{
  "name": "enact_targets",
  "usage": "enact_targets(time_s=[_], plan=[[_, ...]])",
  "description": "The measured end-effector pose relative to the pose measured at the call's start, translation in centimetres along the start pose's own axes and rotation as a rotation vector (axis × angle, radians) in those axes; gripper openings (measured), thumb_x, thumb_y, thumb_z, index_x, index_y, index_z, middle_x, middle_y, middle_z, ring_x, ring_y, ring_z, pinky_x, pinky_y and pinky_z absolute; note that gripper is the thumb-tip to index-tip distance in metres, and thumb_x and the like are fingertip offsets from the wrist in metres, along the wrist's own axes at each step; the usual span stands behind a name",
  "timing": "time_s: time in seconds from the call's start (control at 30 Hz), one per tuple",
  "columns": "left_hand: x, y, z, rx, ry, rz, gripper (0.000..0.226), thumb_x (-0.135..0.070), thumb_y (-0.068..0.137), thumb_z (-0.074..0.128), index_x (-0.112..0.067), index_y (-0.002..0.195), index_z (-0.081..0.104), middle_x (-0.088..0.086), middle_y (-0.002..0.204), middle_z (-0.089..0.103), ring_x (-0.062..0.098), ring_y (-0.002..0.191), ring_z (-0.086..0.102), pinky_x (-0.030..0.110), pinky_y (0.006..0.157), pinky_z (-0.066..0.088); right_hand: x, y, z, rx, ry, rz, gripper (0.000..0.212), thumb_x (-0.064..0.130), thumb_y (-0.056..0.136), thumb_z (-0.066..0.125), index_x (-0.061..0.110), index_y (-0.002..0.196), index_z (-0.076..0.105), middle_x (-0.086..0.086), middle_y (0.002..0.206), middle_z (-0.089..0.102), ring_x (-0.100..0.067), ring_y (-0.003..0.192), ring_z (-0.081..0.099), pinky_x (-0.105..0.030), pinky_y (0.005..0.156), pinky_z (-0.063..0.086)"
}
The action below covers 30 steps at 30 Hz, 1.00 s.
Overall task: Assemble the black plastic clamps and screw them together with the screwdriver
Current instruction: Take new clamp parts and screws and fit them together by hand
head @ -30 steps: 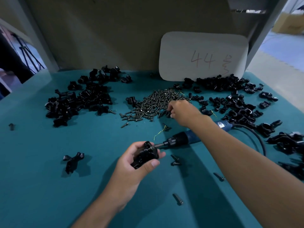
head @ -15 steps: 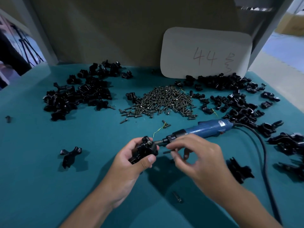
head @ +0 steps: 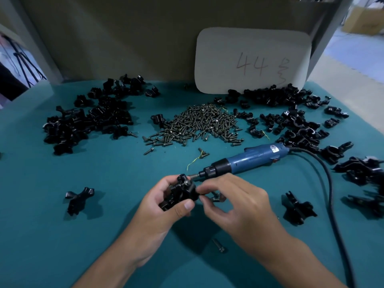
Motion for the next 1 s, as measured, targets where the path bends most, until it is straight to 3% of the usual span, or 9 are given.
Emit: enact_targets(time_s=[0.13,0.27,0.4,0.53,0.63,0.83,1.0], plan=[[0.2,-0.1,-0.2,-0.014,0.030,-0.030,0.052,-0.041,0.061,0.093,-0.022,0.105,0.073,0.006,0.095,0.067,0.017,0.080,0.058,0.023,0.074,0.053,-1.2,-0.3,-0.2,-0.040,0.156,0.179,0.024,0.013,0.083,0.085,0.014,0.098,0.068,0.014,0.093,0.075,0.005,0.091,0.070,-0.018,0.074,0.057],[0.4,-0.2,0.0,-0.014,0.030,-0.037,0.039,-0.030,0.065,0.084,-0.020,0.101,0.072,0.007,0.093,0.067,0.018,0.077,0.057,0.022,0.072,0.052,-1.7,-0.3,0.3,-0.048,0.206,0.247,0.019,0.021,0.083,0.084,0.014,0.089,0.067,0.015,0.083,0.072,0.004,0.079,0.068,-0.012,0.072,0.054],[0.4,-0.3,0.2,0.002,0.037,-0.040,0.040,-0.029,0.067,0.084,-0.018,0.103,0.072,0.005,0.092,0.068,0.014,0.077,0.059,0.021,0.072,0.052,-1.8,-0.2,0.7,-0.001,0.165,0.237,0.013,0.025,0.089,0.079,0.017,0.086,0.069,0.012,0.080,0.065,-0.003,0.075,0.062,-0.018,0.067,0.050],[0.2,-0.1,-0.6,-0.035,0.066,-0.024,0.043,-0.037,0.067,0.087,-0.018,0.102,0.072,0.003,0.091,0.068,0.017,0.078,0.058,0.027,0.075,0.051,-1.7,-0.4,1.0,0.100,0.180,0.189,0.012,0.016,0.092,0.075,0.014,0.104,0.076,0.008,0.101,0.072,0.001,0.096,0.066,-0.014,0.085,0.050],[0.5,0.0,-0.6,-0.029,0.080,-0.027,0.037,-0.034,0.067,0.084,-0.021,0.099,0.072,0.004,0.088,0.065,0.016,0.076,0.056,0.023,0.074,0.051,-1.8,-0.5,1.0,0.129,0.139,0.173,0.012,0.011,0.093,0.072,0.014,0.104,0.075,0.009,0.099,0.072,0.002,0.094,0.066,-0.013,0.083,0.050],[0.9,-0.1,-0.6,-0.022,0.133,-0.036,0.037,-0.036,0.066,0.085,-0.025,0.098,0.070,0.001,0.082,0.065,0.012,0.073,0.058,0.017,0.066,0.049,-2.1,-0.7,1.6,0.222,0.045,0.205,0.009,0.023,0.099,0.064,0.015,0.098,0.068,0.012,0.091,0.060,-0.004,0.085,0.055,-0.009,0.078,0.040],[1.0,0.0,-0.4,-0.015,0.145,-0.045,0.038,-0.036,0.064,0.085,-0.023,0.097,0.069,0.004,0.081,0.065,0.013,0.072,0.058,0.017,0.064,0.049,-1.9,-1.0,2.2,0.331,0.004,0.223,0.017,0.039,0.105,0.043,0.026,0.098,0.052,0.021,0.093,0.043,-0.004,0.088,0.045,-0.019,0.077,0.037]])
Point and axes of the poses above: each hand's wrist, its own y-axis towards the middle knuckle, its own z-axis out of the palm, x = y × z, the point moved 8 cm from there along y, towards the middle knuckle
